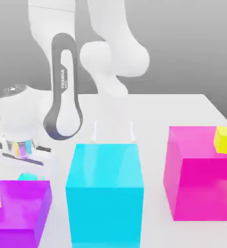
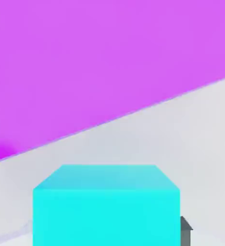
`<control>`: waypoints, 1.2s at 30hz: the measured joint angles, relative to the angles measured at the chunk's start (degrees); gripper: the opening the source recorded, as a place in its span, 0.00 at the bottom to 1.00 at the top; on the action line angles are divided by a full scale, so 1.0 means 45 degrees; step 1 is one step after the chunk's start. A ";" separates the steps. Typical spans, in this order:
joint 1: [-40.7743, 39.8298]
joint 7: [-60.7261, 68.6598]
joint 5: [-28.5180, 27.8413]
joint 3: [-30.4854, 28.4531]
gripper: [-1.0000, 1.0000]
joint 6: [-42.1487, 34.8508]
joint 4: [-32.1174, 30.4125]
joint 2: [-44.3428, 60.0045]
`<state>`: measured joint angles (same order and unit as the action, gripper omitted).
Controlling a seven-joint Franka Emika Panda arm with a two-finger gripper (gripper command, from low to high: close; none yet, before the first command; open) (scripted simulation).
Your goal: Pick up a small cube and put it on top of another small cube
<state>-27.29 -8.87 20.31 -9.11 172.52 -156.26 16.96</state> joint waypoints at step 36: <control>0.3722 0.5789 -1.3335 -0.1367 0.00 -0.7819 0.5866 -0.1685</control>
<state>-10.54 17.18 -39.70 -15.26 137.33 -129.86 9.37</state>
